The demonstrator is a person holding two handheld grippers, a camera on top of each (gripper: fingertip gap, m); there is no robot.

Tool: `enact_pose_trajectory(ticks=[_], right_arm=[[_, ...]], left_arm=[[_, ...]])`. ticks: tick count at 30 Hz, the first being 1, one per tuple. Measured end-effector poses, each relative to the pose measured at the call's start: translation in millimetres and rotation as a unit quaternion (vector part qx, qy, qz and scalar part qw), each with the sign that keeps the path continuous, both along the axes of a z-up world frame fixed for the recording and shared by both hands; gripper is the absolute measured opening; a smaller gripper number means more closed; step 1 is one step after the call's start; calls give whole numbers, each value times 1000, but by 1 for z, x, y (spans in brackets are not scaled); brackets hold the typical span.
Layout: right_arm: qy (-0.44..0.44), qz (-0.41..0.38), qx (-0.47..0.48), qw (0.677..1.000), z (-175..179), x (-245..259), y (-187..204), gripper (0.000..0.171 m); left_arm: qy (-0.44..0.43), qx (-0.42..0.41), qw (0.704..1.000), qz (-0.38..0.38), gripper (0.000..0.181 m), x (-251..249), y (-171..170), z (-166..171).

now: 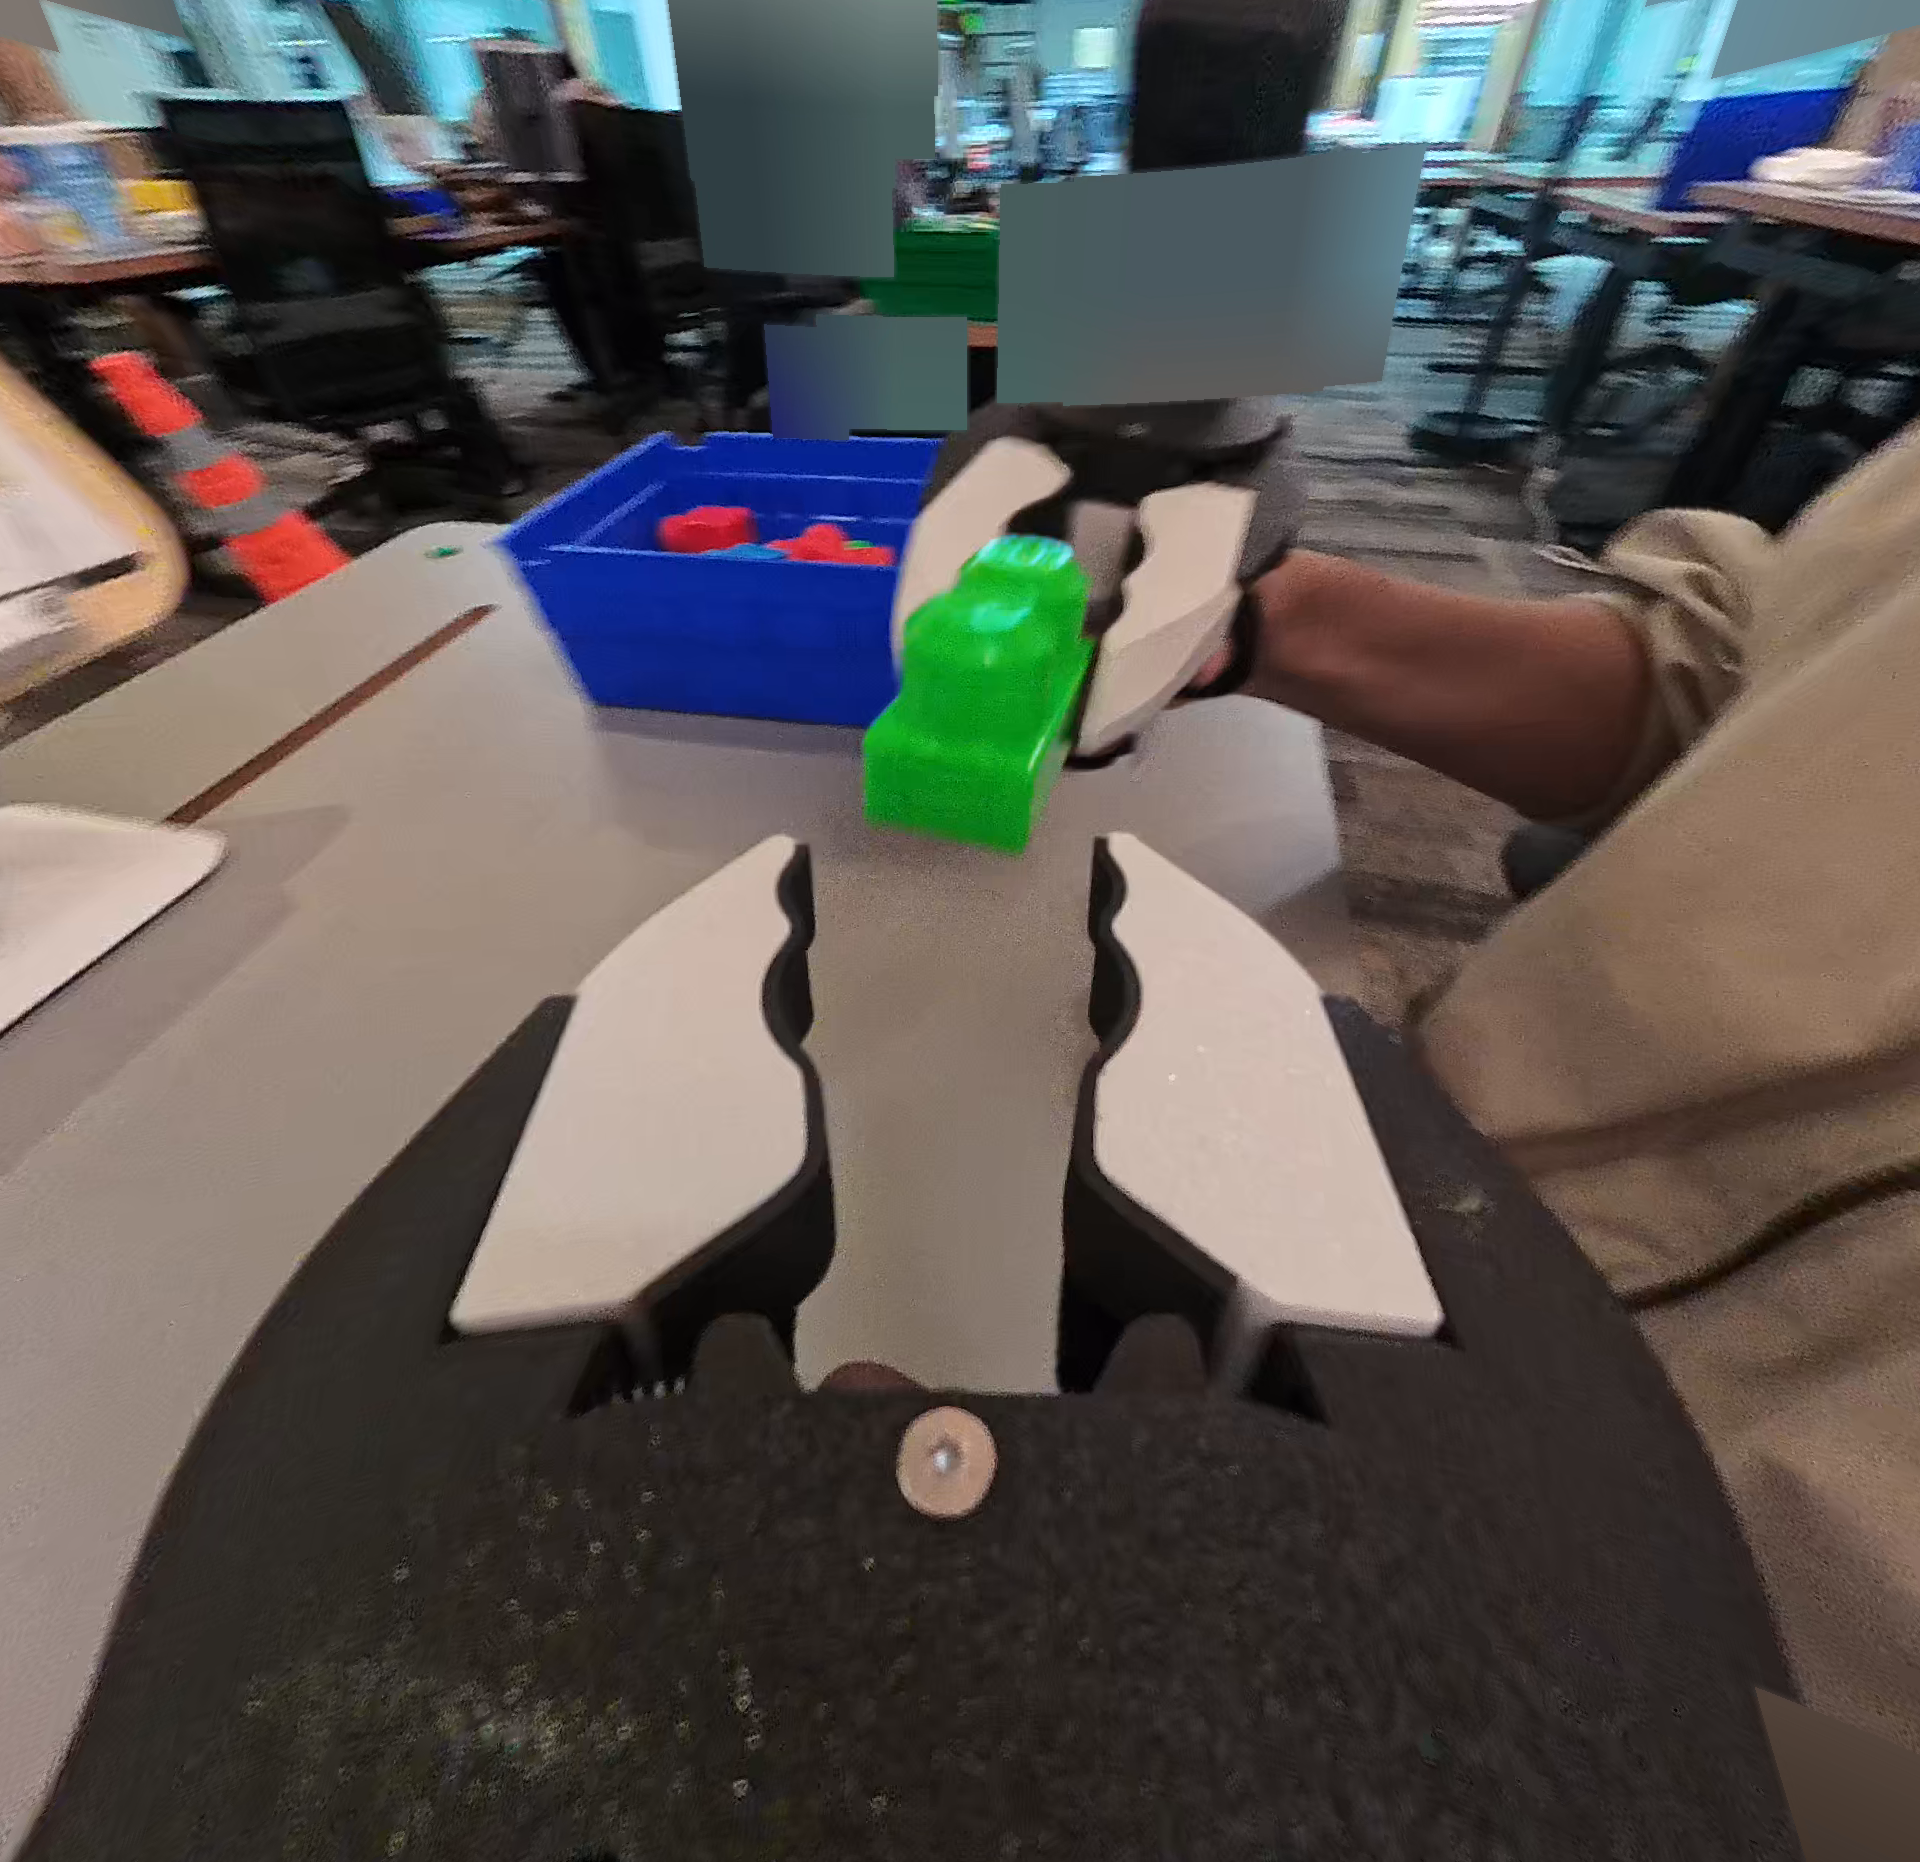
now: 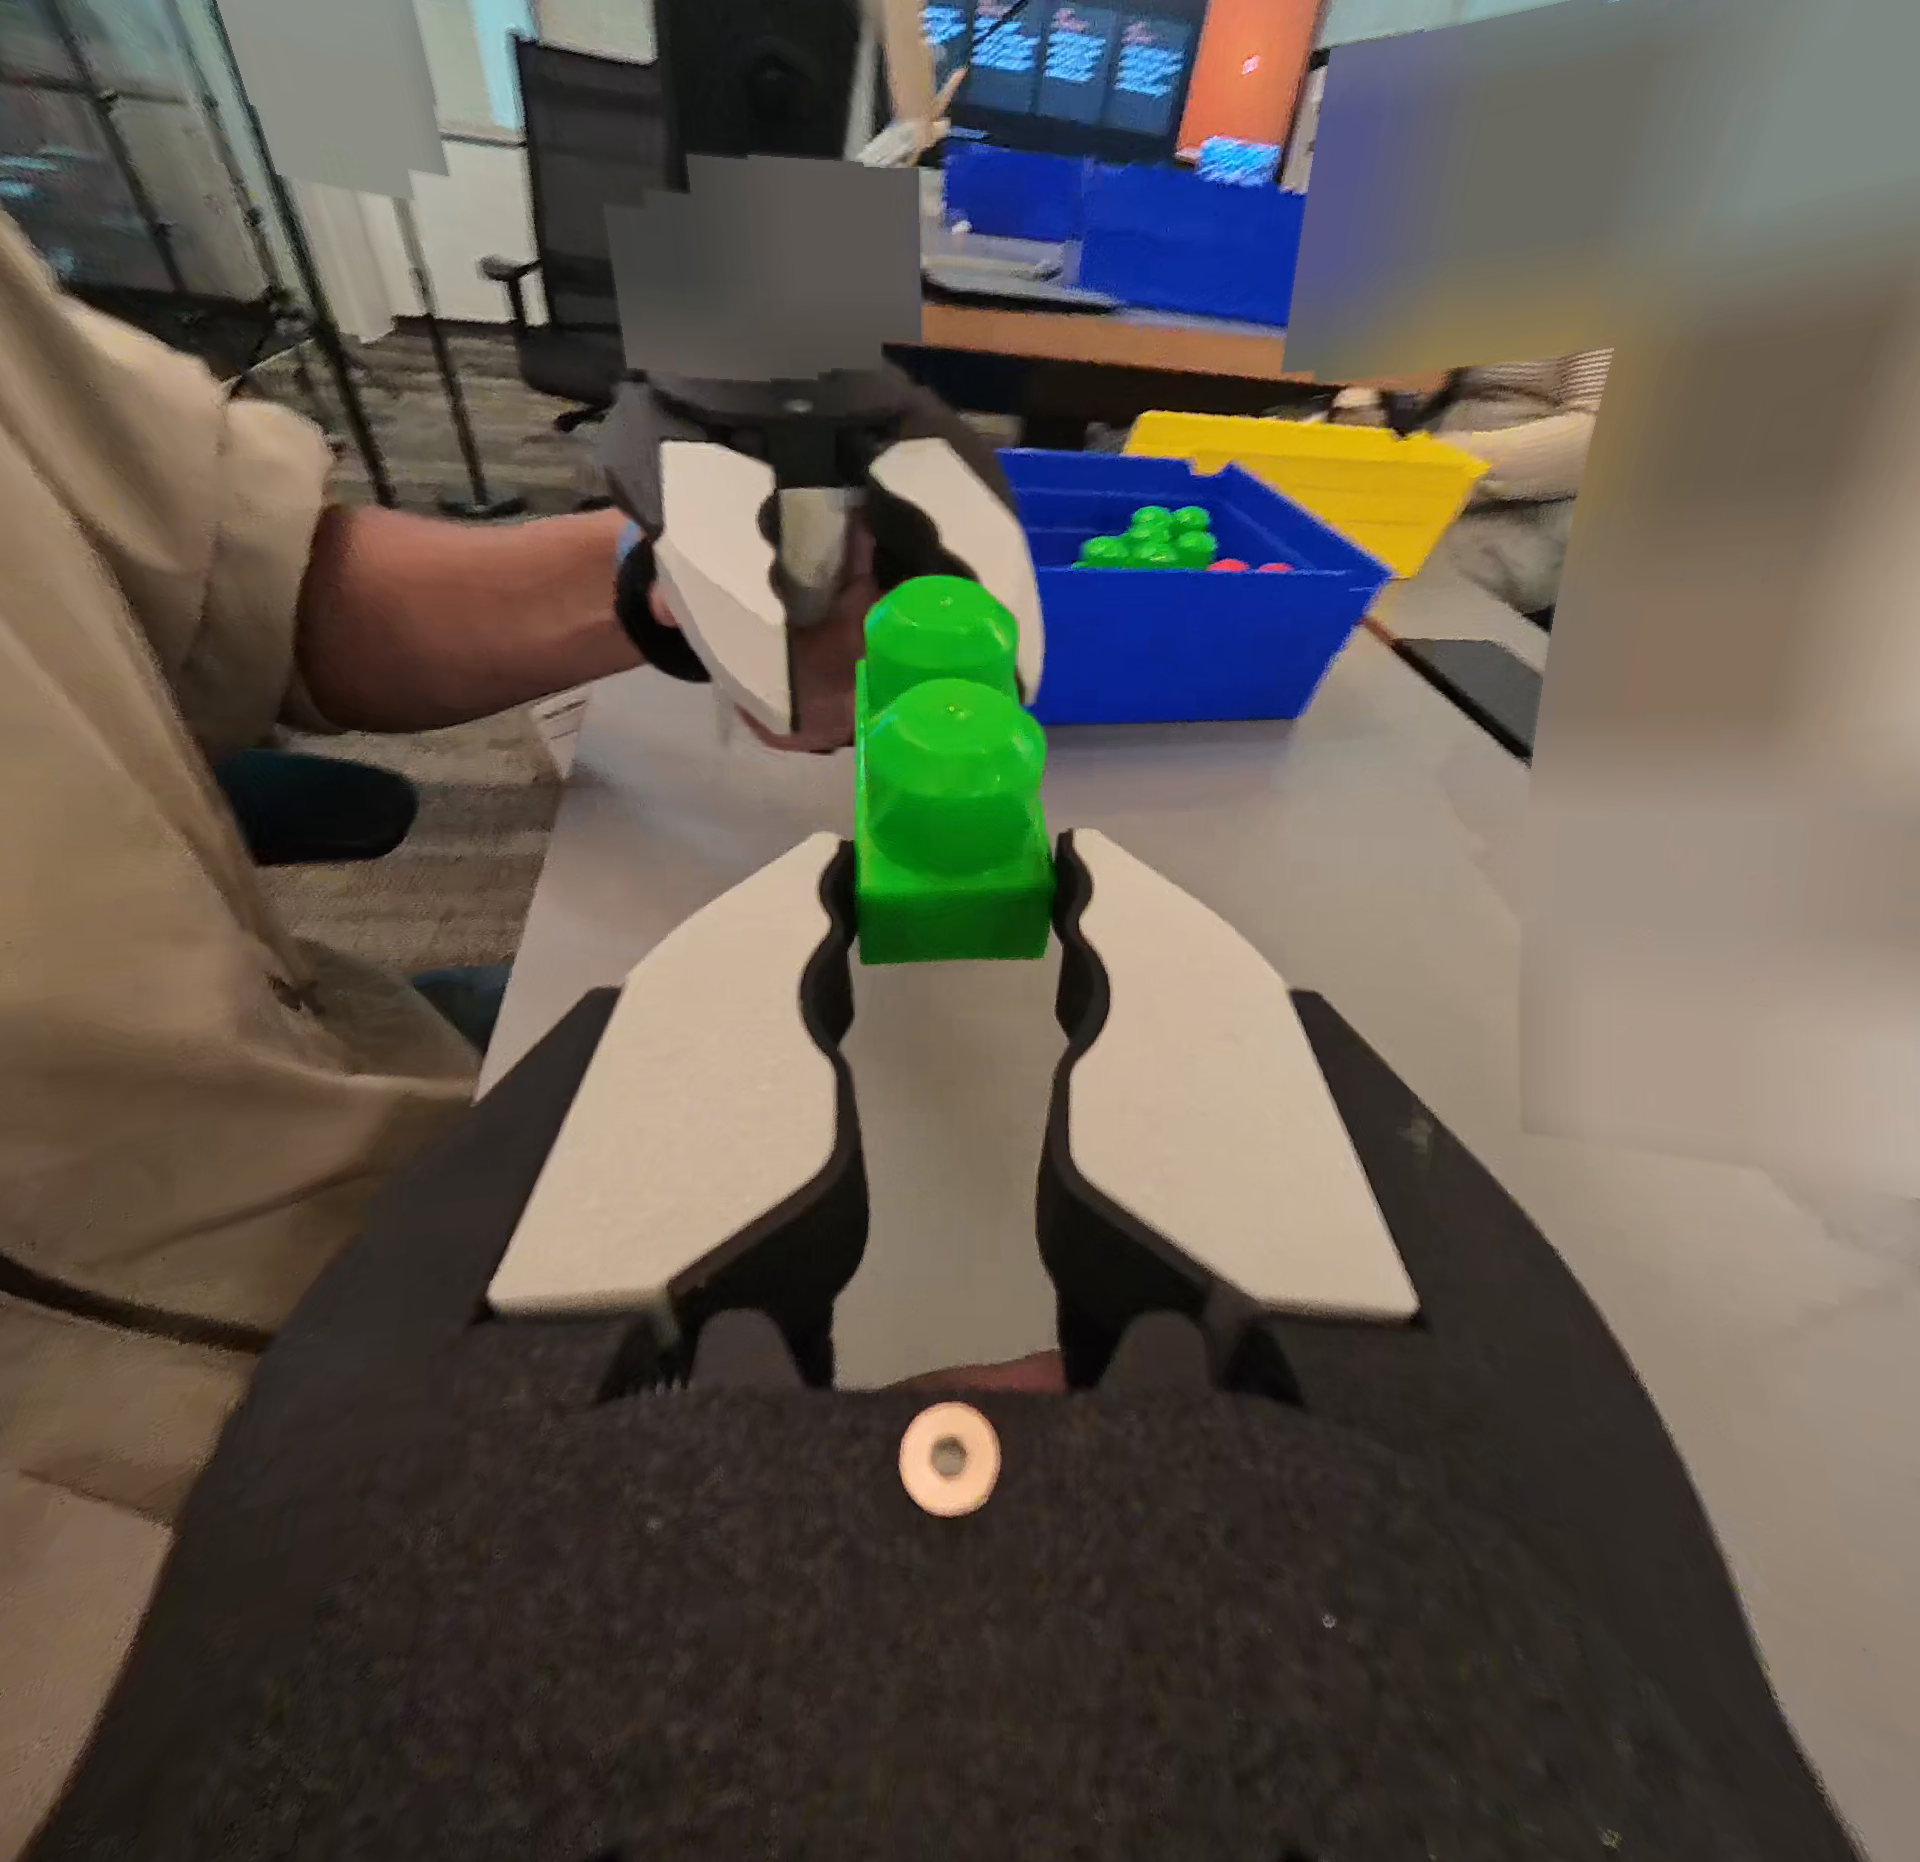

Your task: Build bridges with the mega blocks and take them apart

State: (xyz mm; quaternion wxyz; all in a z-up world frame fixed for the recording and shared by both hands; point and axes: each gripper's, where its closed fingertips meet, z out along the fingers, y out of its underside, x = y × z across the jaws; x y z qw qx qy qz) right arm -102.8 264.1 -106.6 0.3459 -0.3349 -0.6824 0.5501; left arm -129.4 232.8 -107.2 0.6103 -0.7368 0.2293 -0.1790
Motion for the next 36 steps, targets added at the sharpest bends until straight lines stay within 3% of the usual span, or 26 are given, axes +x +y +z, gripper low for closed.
enact_pose_trajectory(ticks=[5,9,14,17,30,33,36], right_arm=[[16,-155,-16,988,3,10,46,36],[-6,-301,-25,953,-24,19,61,36],[-20,-410,-58,910,-56,31,49,36],[-17,-436,-72,897,-64,35,40,36],[-32,-445,-62,893,-72,34,39,36],[-25,-469,-48,882,-59,44,61,36],[-15,-522,-23,853,-27,72,119,36]], left_arm=[[-6,11,980,199,58,-55,-3,-8],[35,7,918,395,67,-95,-20,-35],[25,-13,874,484,83,-94,-36,-69],[4,-13,872,489,84,-84,-37,-74],[7,-24,881,473,81,-78,-35,-75],[5,-24,883,469,79,-78,-35,-74],[5,-23,883,469,78,-79,-36,-74]])
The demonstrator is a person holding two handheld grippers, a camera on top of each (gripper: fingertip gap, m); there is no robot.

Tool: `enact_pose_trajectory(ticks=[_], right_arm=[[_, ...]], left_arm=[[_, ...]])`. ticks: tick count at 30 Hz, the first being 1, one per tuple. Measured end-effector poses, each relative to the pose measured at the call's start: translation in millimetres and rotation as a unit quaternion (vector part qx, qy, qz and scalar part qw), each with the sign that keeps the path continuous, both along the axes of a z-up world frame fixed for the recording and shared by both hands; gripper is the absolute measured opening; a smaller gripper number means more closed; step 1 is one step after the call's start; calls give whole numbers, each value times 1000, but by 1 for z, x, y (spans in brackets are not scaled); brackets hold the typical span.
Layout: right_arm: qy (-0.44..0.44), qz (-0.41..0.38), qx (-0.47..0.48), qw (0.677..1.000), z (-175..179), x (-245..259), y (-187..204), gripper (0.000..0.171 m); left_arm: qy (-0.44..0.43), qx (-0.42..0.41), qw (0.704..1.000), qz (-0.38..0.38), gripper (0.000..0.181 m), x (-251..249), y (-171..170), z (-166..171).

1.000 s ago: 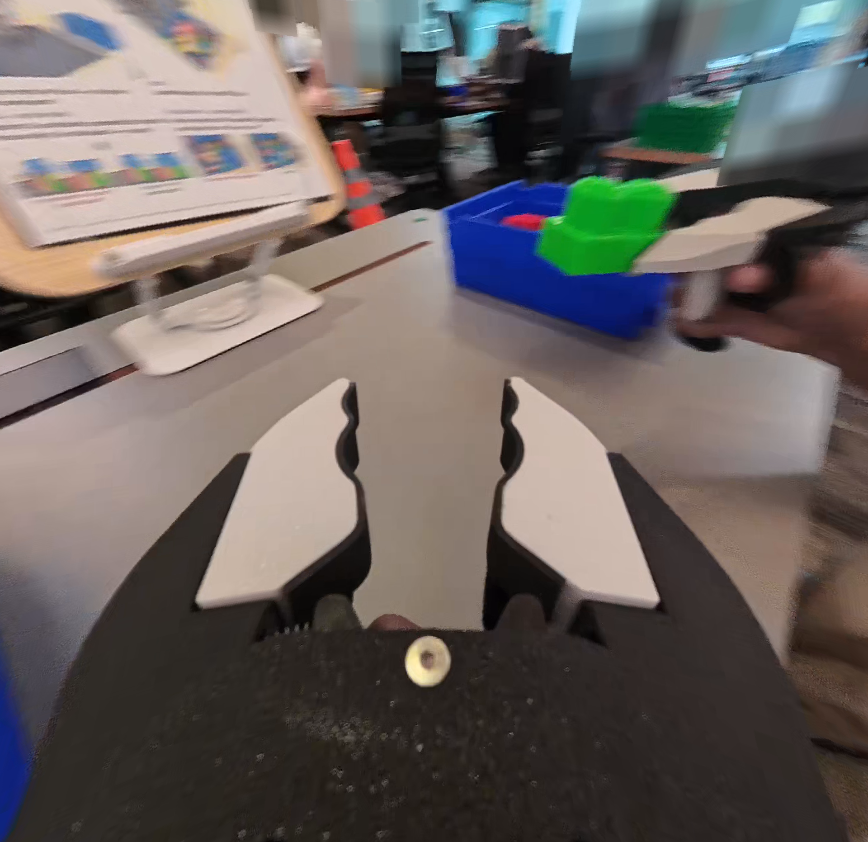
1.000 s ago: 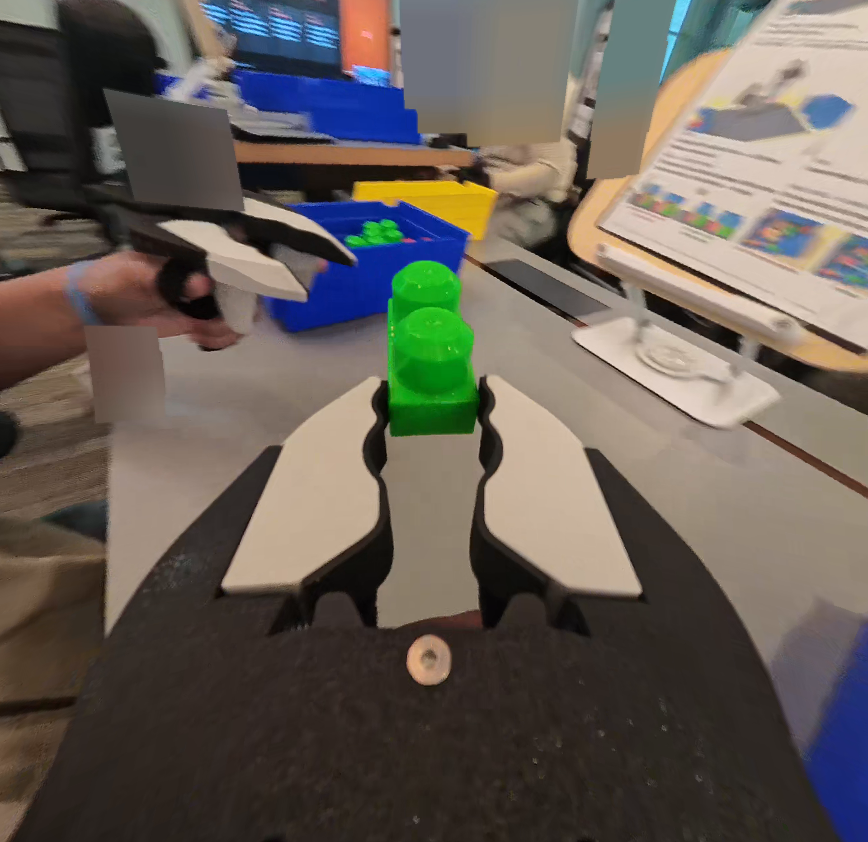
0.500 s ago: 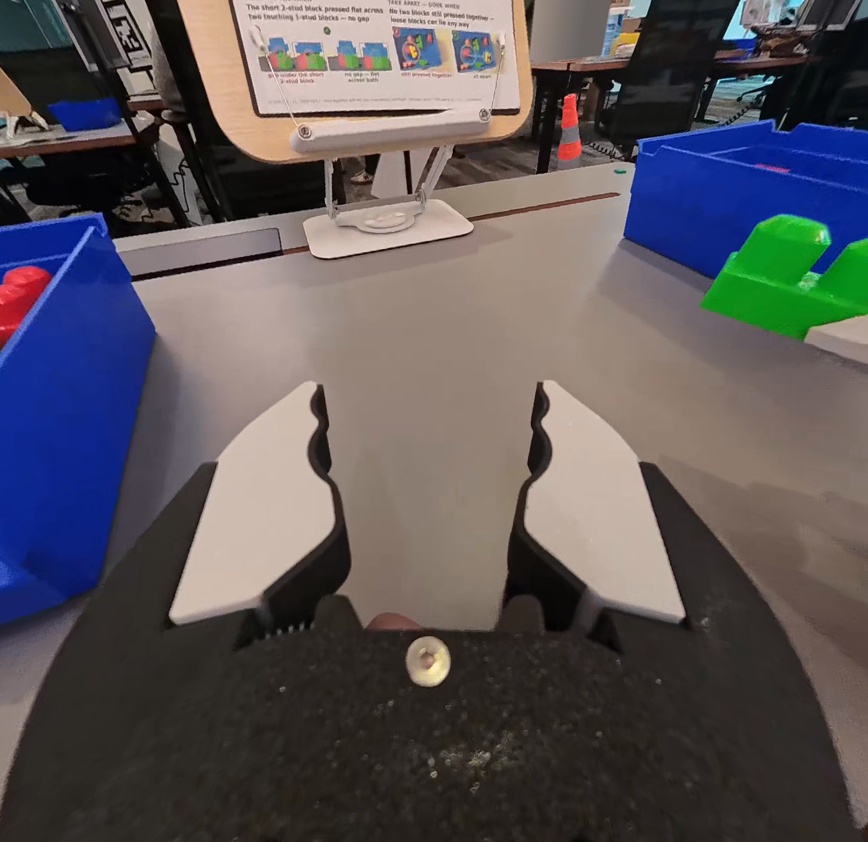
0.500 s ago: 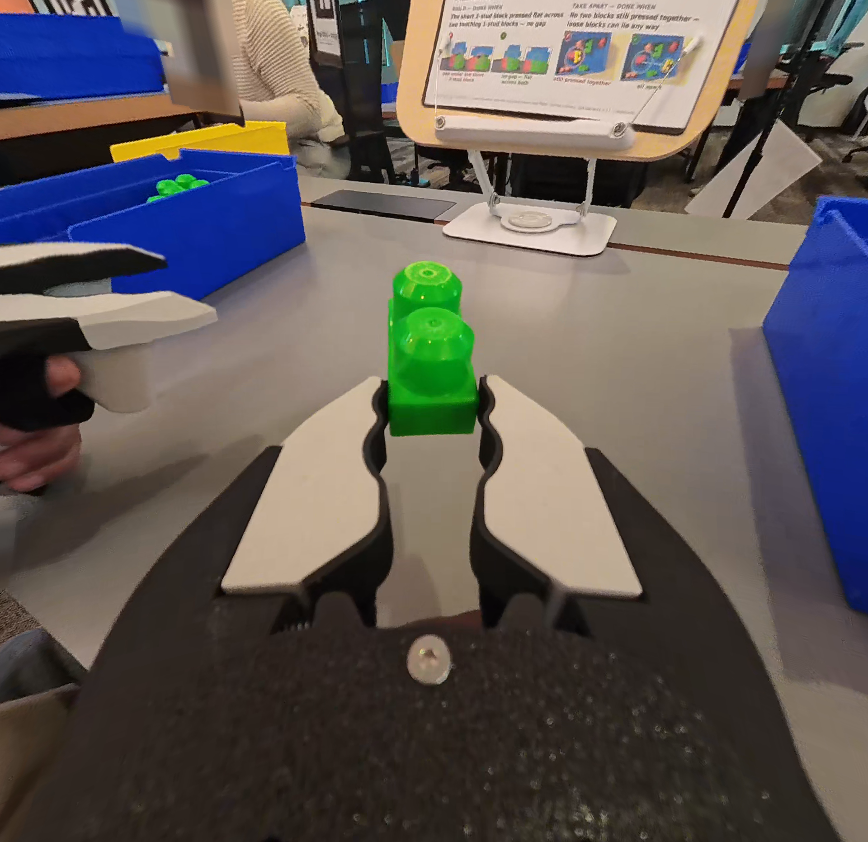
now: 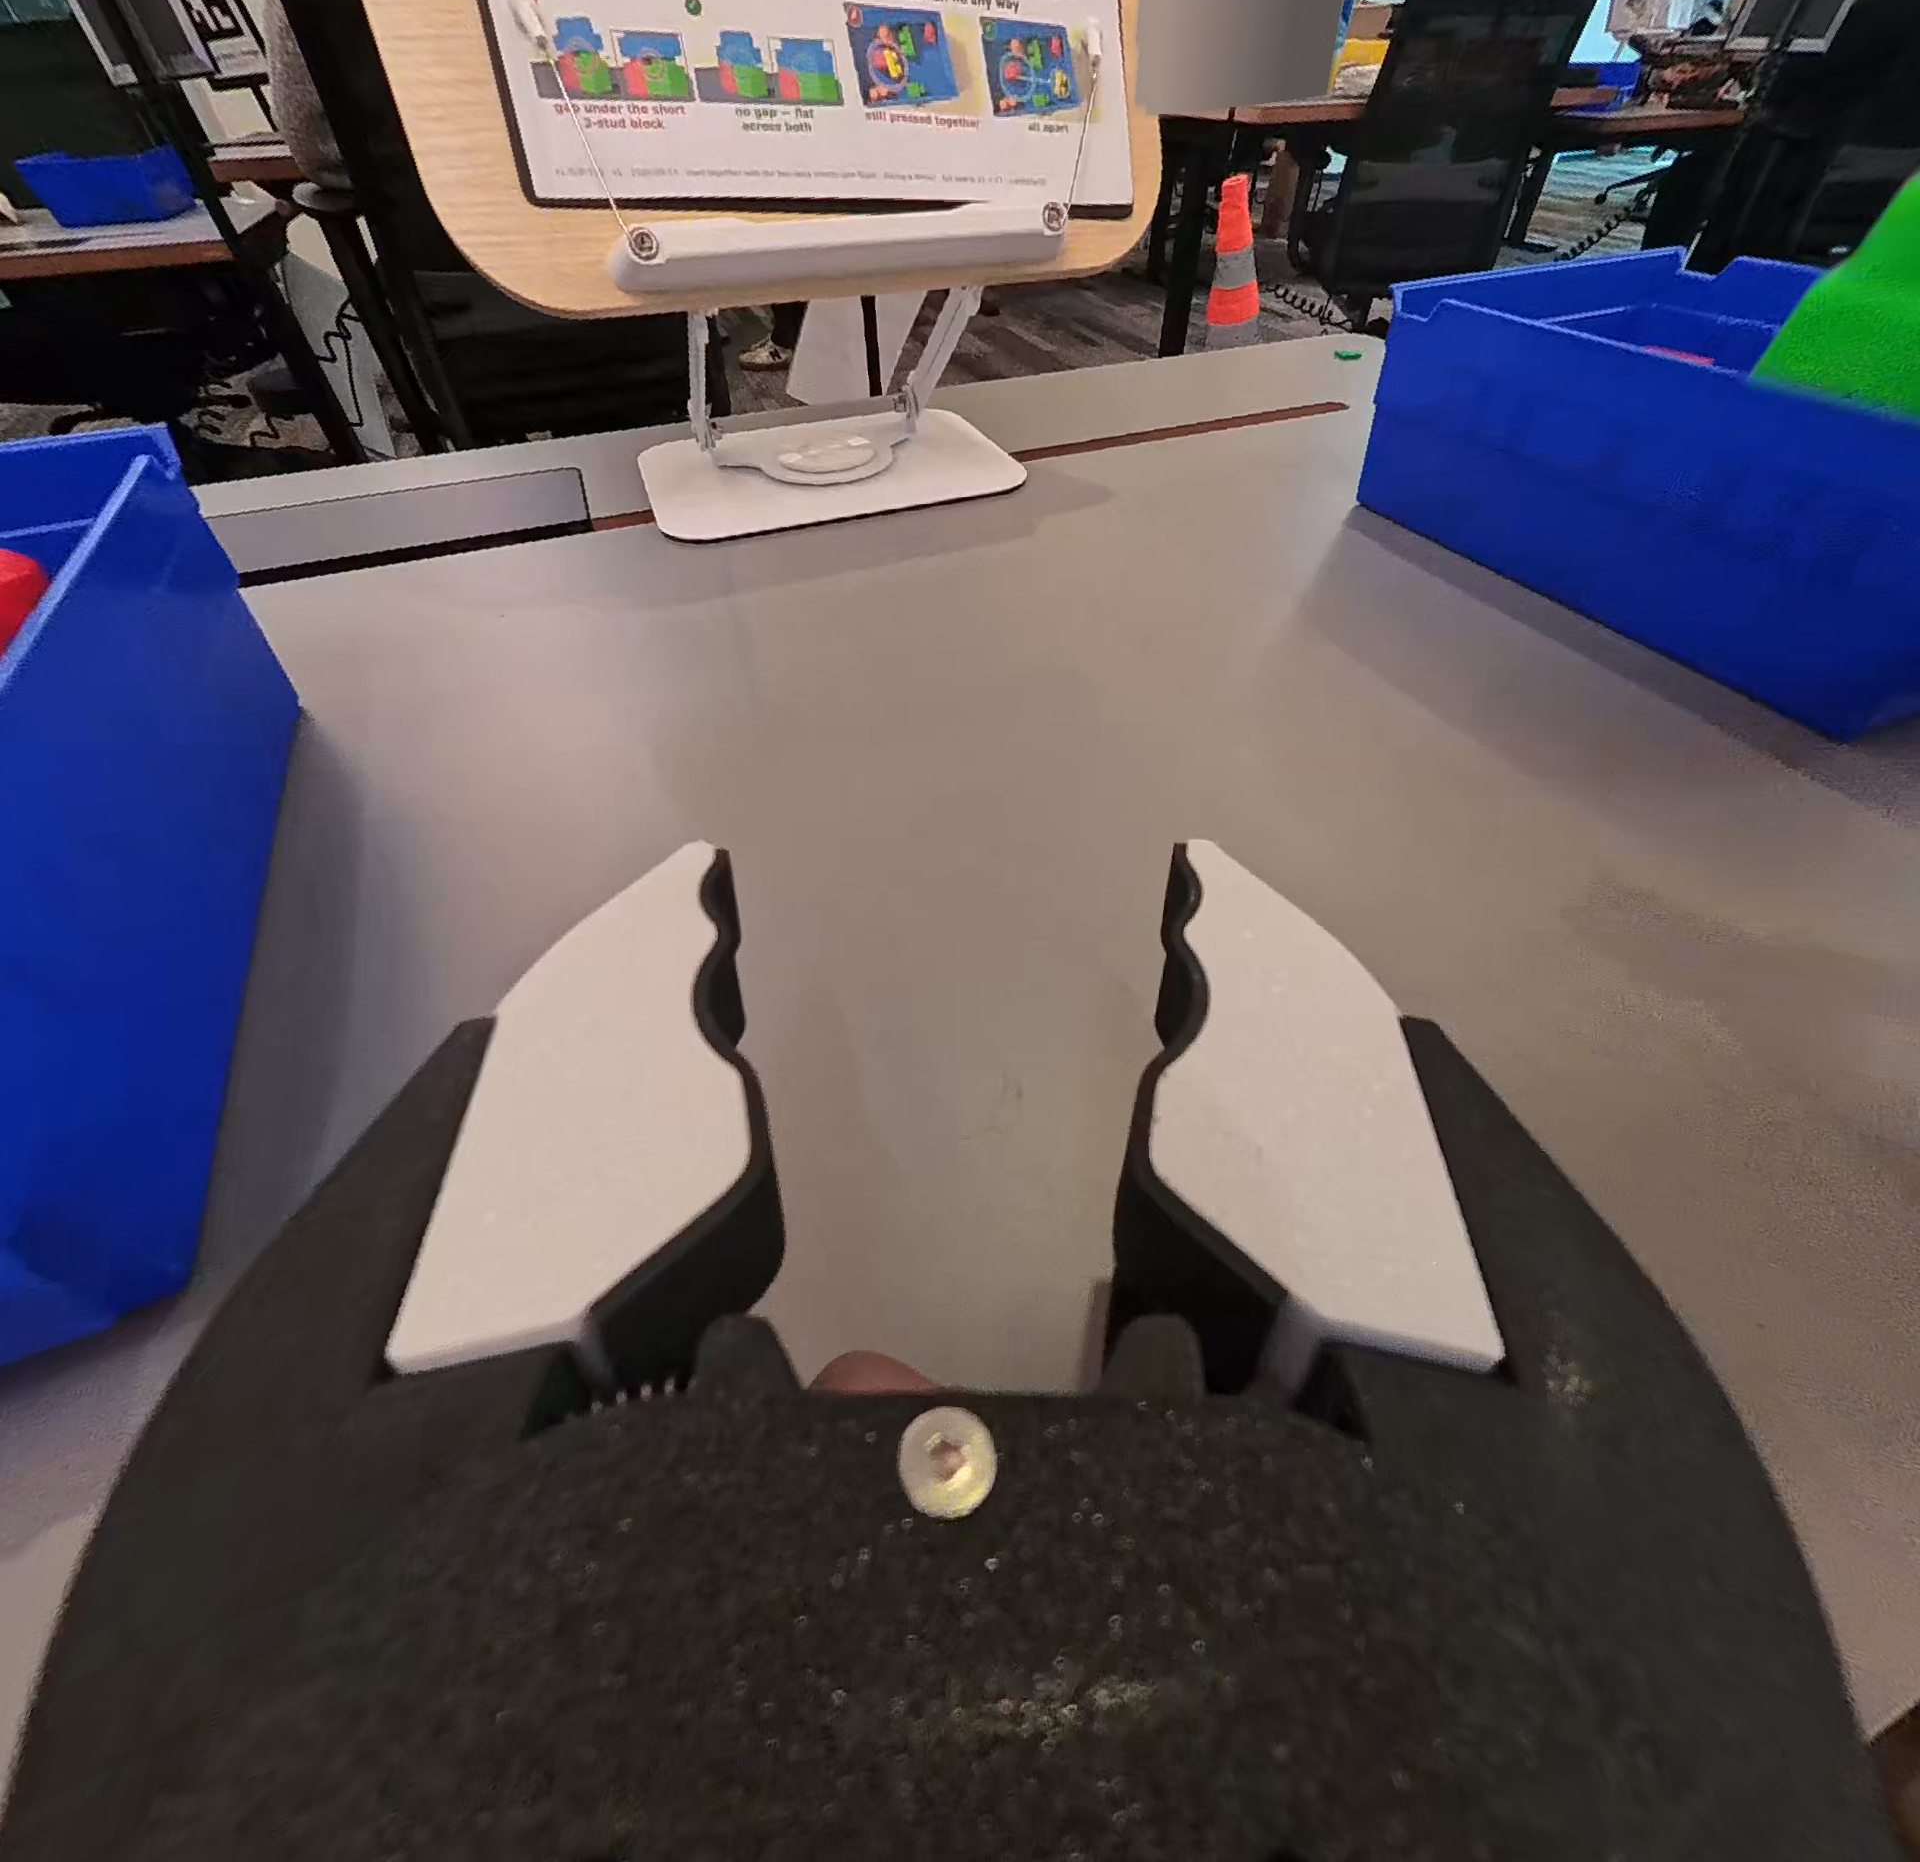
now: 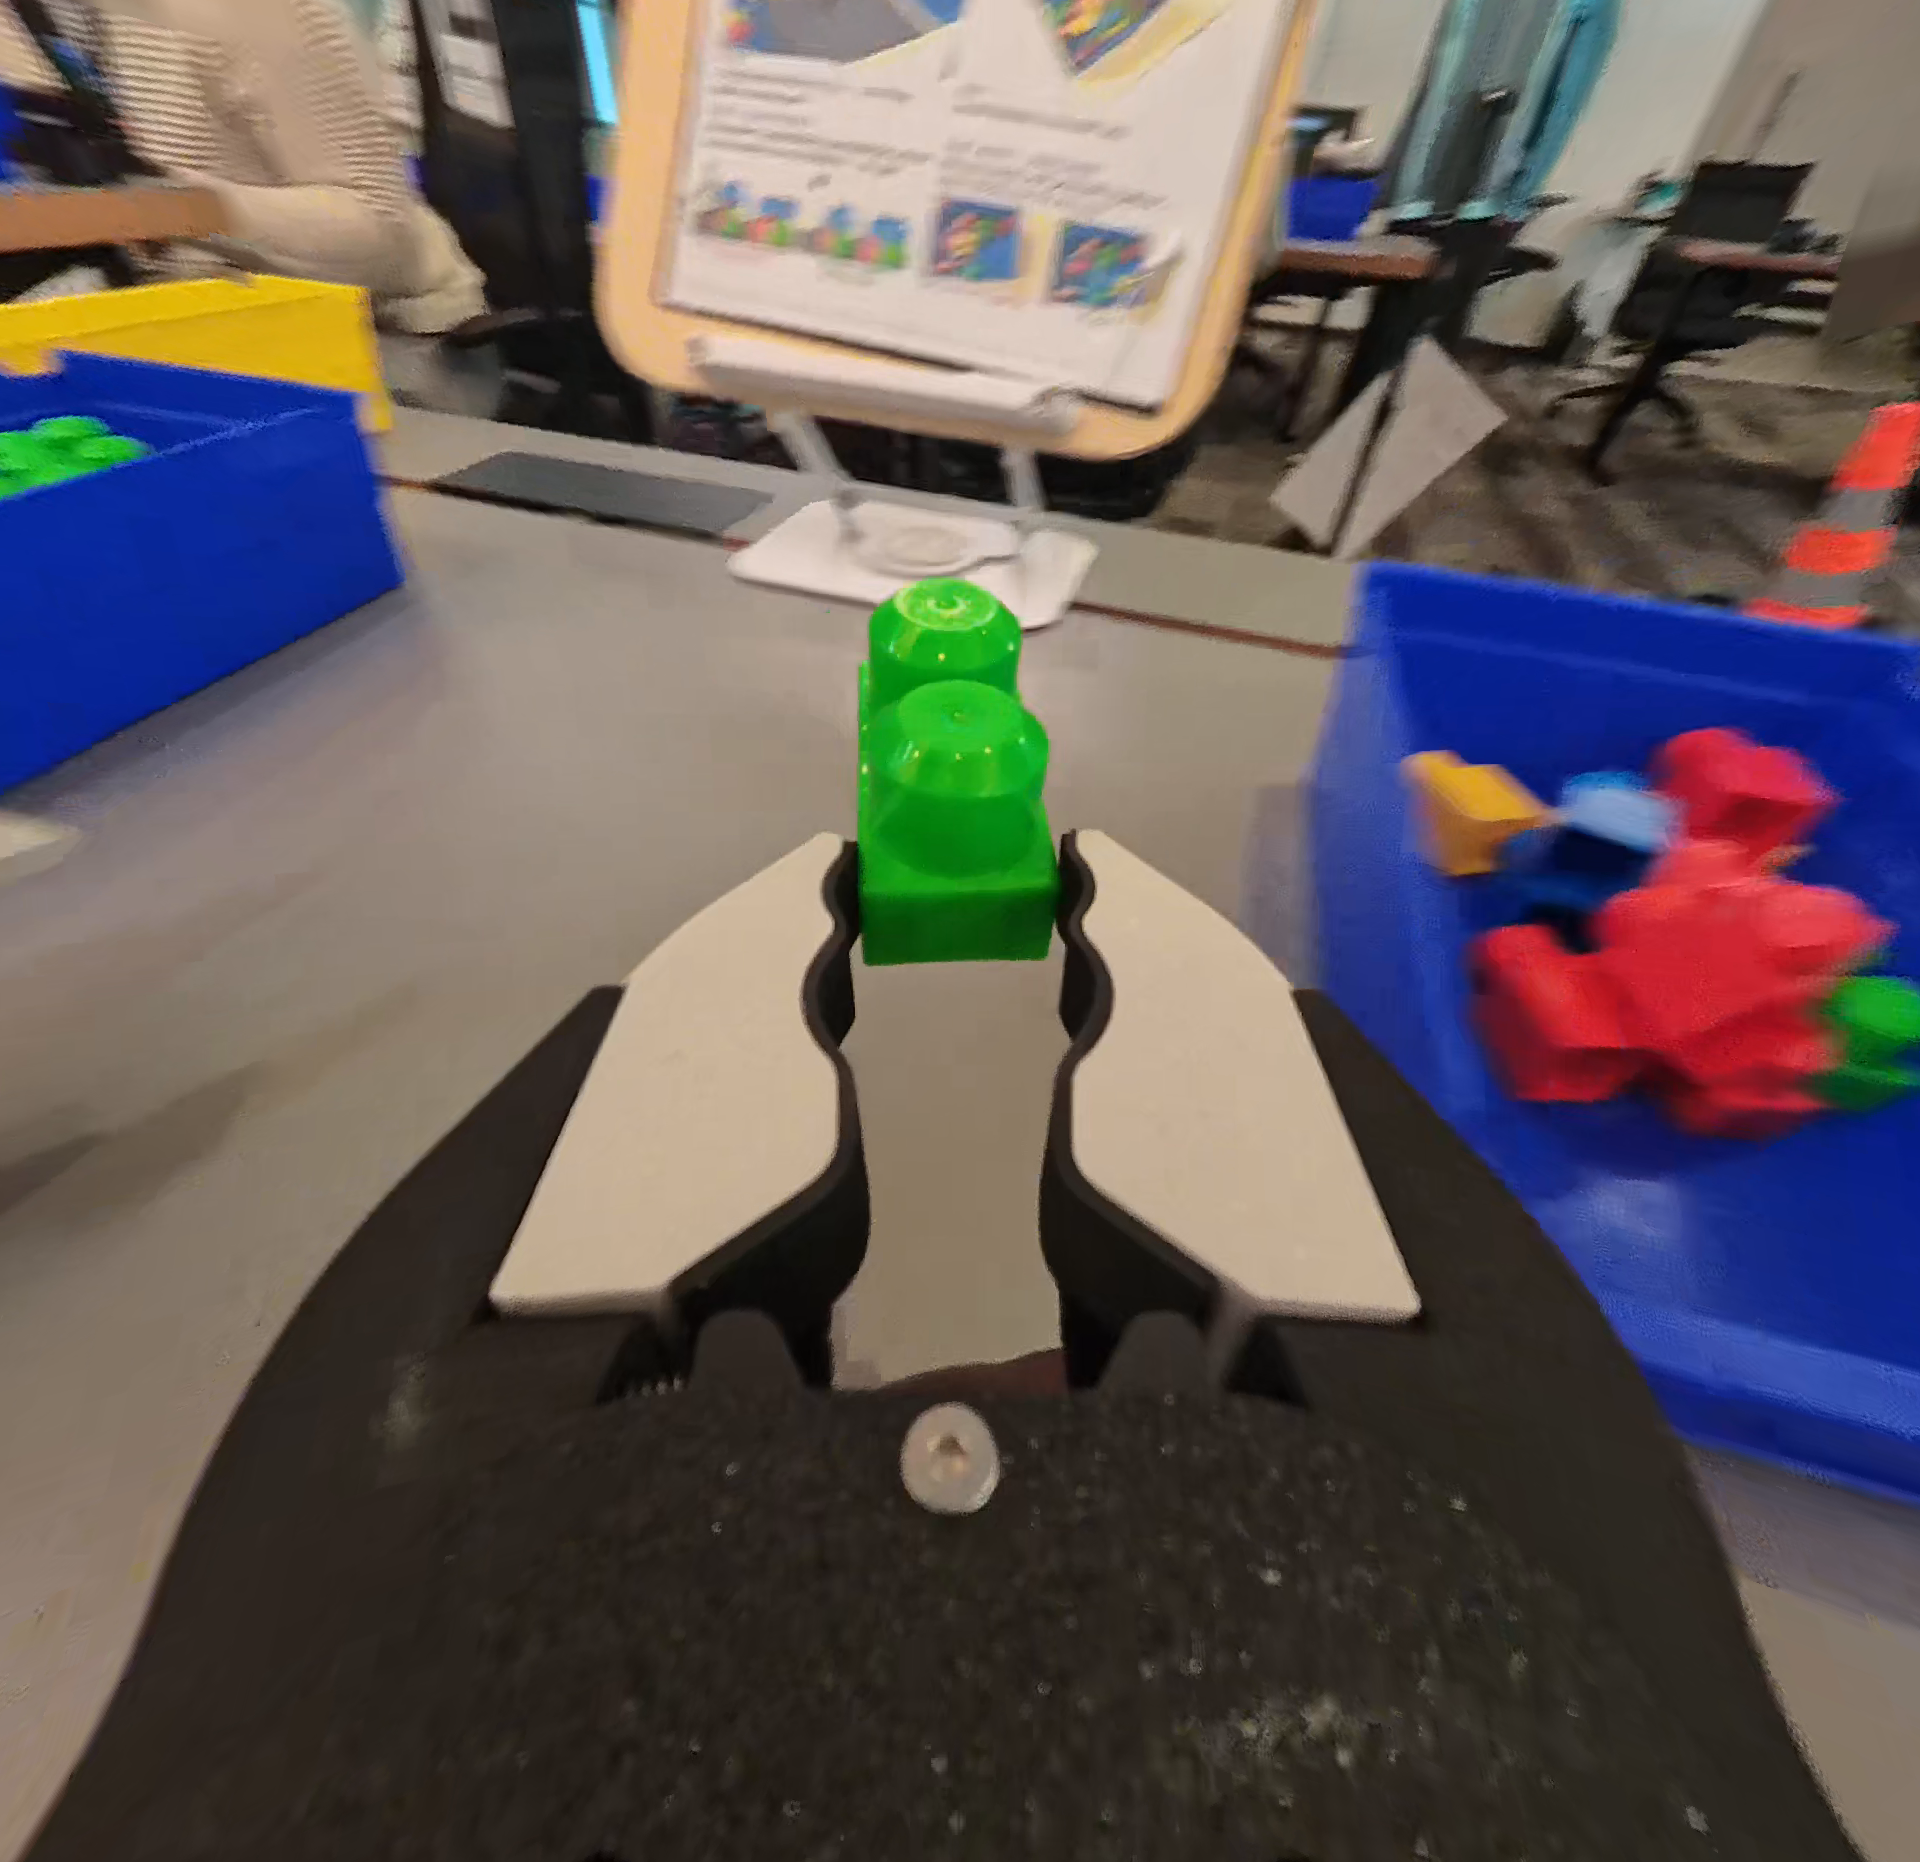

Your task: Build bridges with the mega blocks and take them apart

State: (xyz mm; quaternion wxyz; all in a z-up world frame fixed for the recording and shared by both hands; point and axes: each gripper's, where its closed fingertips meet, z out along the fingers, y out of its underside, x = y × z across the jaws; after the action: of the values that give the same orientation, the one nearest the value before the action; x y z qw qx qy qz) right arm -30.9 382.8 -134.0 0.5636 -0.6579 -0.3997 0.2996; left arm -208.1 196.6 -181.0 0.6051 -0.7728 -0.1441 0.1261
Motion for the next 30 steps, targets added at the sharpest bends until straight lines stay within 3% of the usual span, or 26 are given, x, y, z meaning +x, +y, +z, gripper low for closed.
enact_pose_trajectory(ticks=[5,8,12,21,23,27,30], right_arm=[[-62,-116,0,991,23,56,136,36],[-108,-134,-63,983,0,68,200,36],[-169,-146,-101,969,-37,64,251,36],[-193,-168,-160,953,-75,60,281,37],[-192,-166,-157,954,-72,61,281,46],[-157,-167,-98,968,-28,66,262,57],[-92,-120,-27,988,33,56,203,54]], left_arm=[[-15,-4,1000,-10,78,2,0,-7],[-19,-6,1000,-15,78,5,1,-9],[-20,-7,1000,-18,77,7,1,-9],[-15,-10,1000,-21,77,9,0,-8],[-18,-11,1000,-23,77,9,0,-9],[-17,-13,999,-25,77,11,1,-8],[-13,-13,1000,-22,77,10,2,-7]])
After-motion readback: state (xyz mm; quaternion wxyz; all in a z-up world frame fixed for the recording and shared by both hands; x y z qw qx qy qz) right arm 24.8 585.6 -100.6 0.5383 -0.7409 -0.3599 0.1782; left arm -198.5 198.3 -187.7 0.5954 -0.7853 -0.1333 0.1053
